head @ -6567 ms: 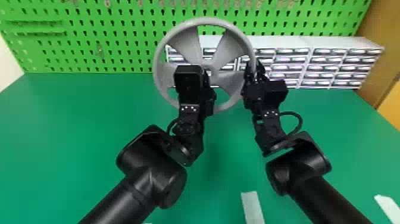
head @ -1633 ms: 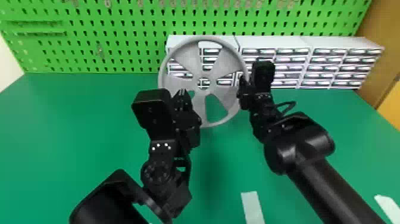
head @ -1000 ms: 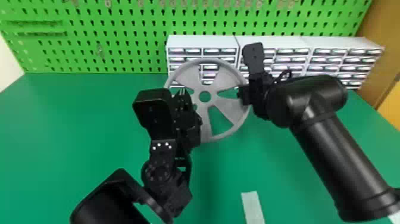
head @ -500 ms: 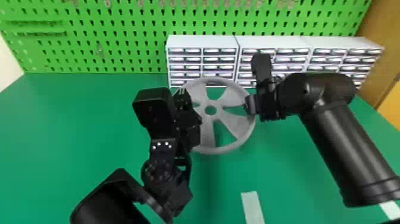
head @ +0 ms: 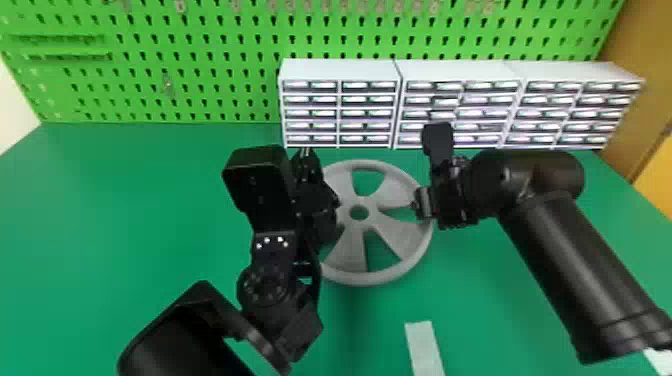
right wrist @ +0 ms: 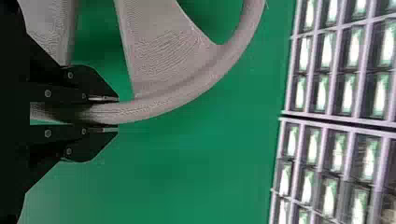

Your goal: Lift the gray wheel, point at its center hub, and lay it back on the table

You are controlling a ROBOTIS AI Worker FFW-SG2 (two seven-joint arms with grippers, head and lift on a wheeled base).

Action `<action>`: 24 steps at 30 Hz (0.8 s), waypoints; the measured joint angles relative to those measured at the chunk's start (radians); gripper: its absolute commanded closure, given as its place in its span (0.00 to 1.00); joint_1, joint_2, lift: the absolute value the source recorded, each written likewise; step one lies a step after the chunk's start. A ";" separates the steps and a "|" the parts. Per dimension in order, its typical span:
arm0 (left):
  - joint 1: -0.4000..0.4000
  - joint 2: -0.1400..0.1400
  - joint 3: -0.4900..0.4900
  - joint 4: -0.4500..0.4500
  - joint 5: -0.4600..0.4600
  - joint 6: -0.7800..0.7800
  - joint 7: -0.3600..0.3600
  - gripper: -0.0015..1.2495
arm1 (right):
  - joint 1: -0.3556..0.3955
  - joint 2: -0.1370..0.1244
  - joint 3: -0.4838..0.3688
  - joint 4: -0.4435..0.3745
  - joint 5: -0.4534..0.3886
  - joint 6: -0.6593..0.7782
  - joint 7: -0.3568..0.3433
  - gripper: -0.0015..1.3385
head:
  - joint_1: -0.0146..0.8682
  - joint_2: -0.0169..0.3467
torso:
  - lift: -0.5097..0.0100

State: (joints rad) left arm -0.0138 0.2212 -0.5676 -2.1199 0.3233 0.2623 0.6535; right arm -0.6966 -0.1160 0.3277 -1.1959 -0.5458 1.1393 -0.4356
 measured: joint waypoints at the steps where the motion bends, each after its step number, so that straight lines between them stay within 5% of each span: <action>1: 0.000 0.000 0.000 0.000 0.000 0.000 0.000 0.95 | 0.001 -0.001 0.002 0.008 -0.002 -0.002 0.000 0.91 | 0.80 0.18 | 0.80; 24: -0.003 -0.004 -0.002 0.005 0.005 0.005 0.000 0.95 | 0.030 -0.002 -0.012 0.079 -0.033 -0.024 0.000 0.91 | 0.80 0.18 | 0.80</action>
State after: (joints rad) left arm -0.0168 0.2175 -0.5691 -2.1153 0.3283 0.2669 0.6535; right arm -0.6668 -0.1181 0.3153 -1.1171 -0.5784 1.1156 -0.4356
